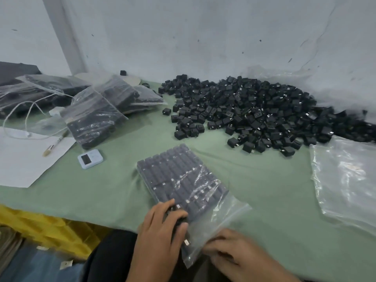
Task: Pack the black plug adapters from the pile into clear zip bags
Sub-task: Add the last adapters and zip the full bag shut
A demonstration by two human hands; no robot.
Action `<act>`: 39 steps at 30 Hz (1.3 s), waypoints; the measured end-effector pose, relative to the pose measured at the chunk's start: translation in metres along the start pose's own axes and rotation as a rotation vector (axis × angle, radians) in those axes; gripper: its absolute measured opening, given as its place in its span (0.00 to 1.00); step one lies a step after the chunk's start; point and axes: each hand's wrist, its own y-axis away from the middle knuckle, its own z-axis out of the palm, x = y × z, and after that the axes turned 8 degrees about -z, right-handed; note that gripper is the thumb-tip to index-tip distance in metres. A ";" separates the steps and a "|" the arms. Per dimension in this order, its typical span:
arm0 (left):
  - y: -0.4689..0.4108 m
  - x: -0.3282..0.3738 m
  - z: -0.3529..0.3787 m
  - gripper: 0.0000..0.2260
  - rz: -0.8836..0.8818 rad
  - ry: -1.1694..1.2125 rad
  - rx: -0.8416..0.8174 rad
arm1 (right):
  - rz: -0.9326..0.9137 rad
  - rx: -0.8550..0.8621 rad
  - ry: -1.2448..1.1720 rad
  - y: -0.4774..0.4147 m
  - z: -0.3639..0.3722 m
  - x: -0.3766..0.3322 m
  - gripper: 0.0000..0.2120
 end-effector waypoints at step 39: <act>0.048 0.032 0.048 0.09 -0.067 0.100 0.416 | 0.385 0.422 -0.726 0.061 -0.028 -0.011 0.12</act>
